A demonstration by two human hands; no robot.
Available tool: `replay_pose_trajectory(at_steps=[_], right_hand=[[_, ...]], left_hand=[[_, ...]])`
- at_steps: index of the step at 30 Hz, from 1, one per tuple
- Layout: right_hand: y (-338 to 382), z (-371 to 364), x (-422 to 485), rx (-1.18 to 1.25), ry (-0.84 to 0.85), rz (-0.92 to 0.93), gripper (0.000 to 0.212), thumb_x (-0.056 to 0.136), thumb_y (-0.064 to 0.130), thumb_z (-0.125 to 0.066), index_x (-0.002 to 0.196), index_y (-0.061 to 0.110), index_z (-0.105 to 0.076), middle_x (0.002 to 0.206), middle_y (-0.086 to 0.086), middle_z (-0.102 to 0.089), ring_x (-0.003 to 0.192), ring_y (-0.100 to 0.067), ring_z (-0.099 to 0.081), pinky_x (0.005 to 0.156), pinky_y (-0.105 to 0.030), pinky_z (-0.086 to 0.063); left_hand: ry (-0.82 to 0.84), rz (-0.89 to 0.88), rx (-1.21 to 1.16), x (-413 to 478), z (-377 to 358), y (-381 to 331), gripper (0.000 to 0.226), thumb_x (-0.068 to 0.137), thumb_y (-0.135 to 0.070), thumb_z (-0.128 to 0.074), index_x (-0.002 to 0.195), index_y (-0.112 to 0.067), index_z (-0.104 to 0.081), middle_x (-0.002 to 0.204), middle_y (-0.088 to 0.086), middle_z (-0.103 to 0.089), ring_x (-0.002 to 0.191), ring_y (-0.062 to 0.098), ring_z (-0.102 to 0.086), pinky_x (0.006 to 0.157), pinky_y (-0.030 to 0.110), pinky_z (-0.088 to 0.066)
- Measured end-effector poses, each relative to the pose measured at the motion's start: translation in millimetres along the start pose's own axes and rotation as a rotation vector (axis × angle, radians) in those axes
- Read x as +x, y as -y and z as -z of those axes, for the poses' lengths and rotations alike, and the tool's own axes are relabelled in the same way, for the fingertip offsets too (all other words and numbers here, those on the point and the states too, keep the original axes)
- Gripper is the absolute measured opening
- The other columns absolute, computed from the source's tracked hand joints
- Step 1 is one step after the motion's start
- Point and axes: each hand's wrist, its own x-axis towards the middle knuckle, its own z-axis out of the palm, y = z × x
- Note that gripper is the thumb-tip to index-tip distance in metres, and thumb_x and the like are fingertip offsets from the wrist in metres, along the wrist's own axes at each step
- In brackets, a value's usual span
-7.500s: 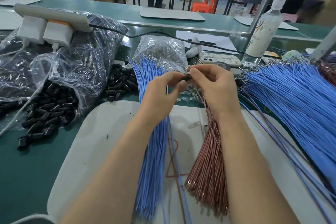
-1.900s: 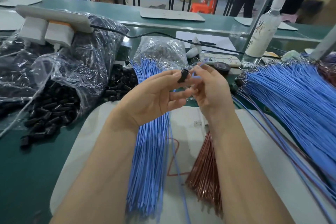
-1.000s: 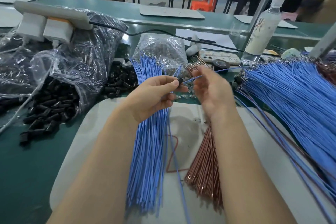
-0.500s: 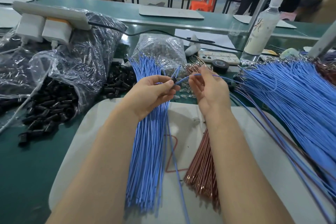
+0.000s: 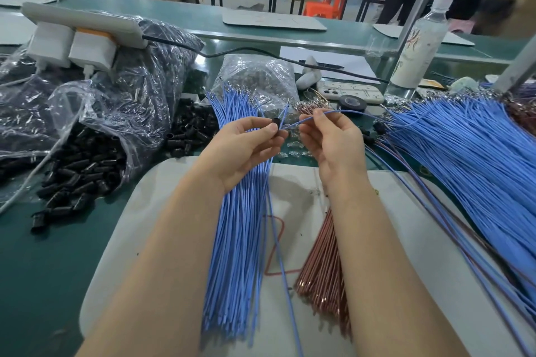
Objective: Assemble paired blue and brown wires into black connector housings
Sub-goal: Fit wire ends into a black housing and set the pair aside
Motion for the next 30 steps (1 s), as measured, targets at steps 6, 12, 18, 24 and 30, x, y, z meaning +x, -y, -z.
replay_pose_trajectory(at_steps=[6,12,18,24,30], right_hand=[[1.7,0.3,-1.2,0.031,-0.018,0.052,0.015,0.095,0.009,-0.055,0.081,0.012,-0.056,0.071,-0.004,-0.066,0.055,-0.006,-0.060,0.054,-0.017,-0.051],[1.0,-1.8,-4.3,-0.044,0.014,0.137,0.015,0.093,0.010,-0.058,0.079,0.015,-0.058,0.069,0.000,-0.066,0.056,-0.005,-0.060,0.055,-0.019,-0.051],[1.5,-4.1,-8.0,-0.087,0.028,0.226,0.014,0.091,0.009,-0.061,0.079,0.016,-0.061,0.059,0.009,-0.064,0.056,-0.005,-0.058,0.056,-0.019,-0.049],[2.0,-4.8,-10.8,-0.142,0.024,0.302,0.015,0.091,0.008,-0.062,0.079,0.016,-0.062,0.063,0.008,-0.063,0.056,-0.004,-0.057,0.056,-0.020,-0.049],[0.3,-6.2,-10.5,-0.207,0.035,0.373,0.015,0.090,0.008,-0.062,0.079,0.018,-0.062,0.069,0.002,-0.064,0.061,-0.007,-0.058,0.059,-0.022,-0.048]], left_hand=[[-0.120,-0.110,0.294,2.4,2.0,5.1,0.009,0.087,-0.009,-0.065,0.089,-0.015,-0.059,0.088,0.004,-0.067,0.079,0.013,-0.065,0.074,0.022,-0.054],[-0.176,-0.390,0.676,3.8,-2.4,11.7,0.018,0.086,-0.008,-0.065,0.087,-0.023,-0.055,0.092,-0.001,-0.066,0.086,0.012,-0.065,0.076,0.022,-0.050],[-0.208,-0.535,0.757,2.6,-2.9,13.7,0.020,0.086,-0.004,-0.063,0.089,-0.021,-0.052,0.088,-0.011,-0.060,0.090,0.009,-0.062,0.078,0.012,-0.049],[-0.235,-0.569,0.766,1.4,-3.4,12.3,0.018,0.085,-0.002,-0.063,0.091,-0.017,-0.053,0.087,-0.007,-0.061,0.085,0.008,-0.061,0.077,0.012,-0.049],[-0.256,-0.572,0.812,0.8,-3.8,12.0,0.018,0.086,-0.005,-0.063,0.091,-0.019,-0.052,0.090,-0.007,-0.061,0.086,0.003,-0.060,0.081,0.021,-0.050]])
